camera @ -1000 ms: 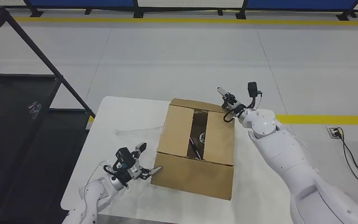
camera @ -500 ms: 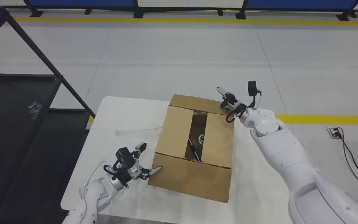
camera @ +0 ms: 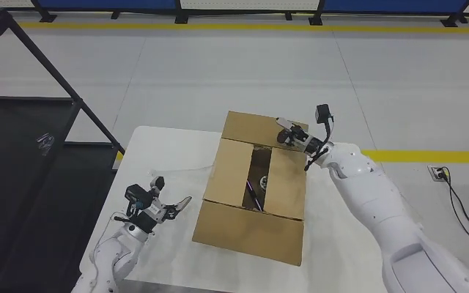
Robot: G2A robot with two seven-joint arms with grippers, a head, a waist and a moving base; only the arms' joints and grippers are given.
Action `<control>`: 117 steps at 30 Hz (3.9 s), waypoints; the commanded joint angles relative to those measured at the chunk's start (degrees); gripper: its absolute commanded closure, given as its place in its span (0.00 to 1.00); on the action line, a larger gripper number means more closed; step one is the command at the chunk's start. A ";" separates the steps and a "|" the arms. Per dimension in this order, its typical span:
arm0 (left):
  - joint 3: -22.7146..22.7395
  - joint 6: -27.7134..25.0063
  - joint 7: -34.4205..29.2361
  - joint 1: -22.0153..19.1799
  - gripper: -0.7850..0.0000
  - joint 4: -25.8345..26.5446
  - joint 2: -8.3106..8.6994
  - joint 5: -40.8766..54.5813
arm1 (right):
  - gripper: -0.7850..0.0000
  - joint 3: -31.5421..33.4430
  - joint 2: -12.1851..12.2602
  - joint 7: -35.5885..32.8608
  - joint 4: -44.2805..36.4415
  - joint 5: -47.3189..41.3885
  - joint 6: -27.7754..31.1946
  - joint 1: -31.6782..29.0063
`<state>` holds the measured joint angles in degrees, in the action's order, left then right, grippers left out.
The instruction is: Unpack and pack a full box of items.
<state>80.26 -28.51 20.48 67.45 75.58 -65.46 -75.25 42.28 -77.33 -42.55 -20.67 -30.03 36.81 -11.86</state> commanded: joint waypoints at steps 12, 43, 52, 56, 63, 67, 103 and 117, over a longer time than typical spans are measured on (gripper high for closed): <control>-6.25 6.85 -5.46 -6.25 0.00 -6.62 -1.98 2.42 | 0.00 0.79 1.11 -9.24 -3.82 1.36 -1.04 -1.64; -11.69 3.67 -4.84 -7.92 0.00 -6.84 -3.14 -0.90 | 0.00 -0.72 -0.30 -15.70 -14.55 9.44 -17.81 -5.25; -12.44 3.91 -4.58 -7.50 0.00 -6.50 -3.33 -1.87 | 0.00 0.00 -1.80 -20.49 -10.88 5.68 -14.90 -4.63; -10.90 4.62 -3.59 -6.76 0.00 -6.42 -3.09 -1.25 | 0.00 0.49 -2.28 -21.51 -9.22 4.70 -13.47 -4.20; -6.72 4.66 -2.52 -4.22 0.00 -3.98 -2.11 -1.41 | 0.00 2.08 -3.11 -23.97 -8.26 0.74 -10.76 -3.98; -4.40 4.18 -2.01 -1.75 0.00 -0.64 -1.47 -2.24 | 0.00 2.87 -3.53 -25.49 -8.56 -1.13 -9.25 -3.81; 3.08 4.68 -6.59 -0.60 0.00 -4.19 -0.08 0.01 | 0.00 -0.26 -9.71 -2.14 -17.31 10.74 -6.30 -4.27; -7.26 15.55 -9.36 -14.05 0.00 -18.50 -3.09 -3.78 | 0.00 0.31 -11.15 -3.33 -15.25 11.26 -5.53 -4.10</control>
<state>74.02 -13.70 11.05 54.65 58.72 -68.28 -78.37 42.50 -88.43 -45.75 -36.03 -18.83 31.20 -15.97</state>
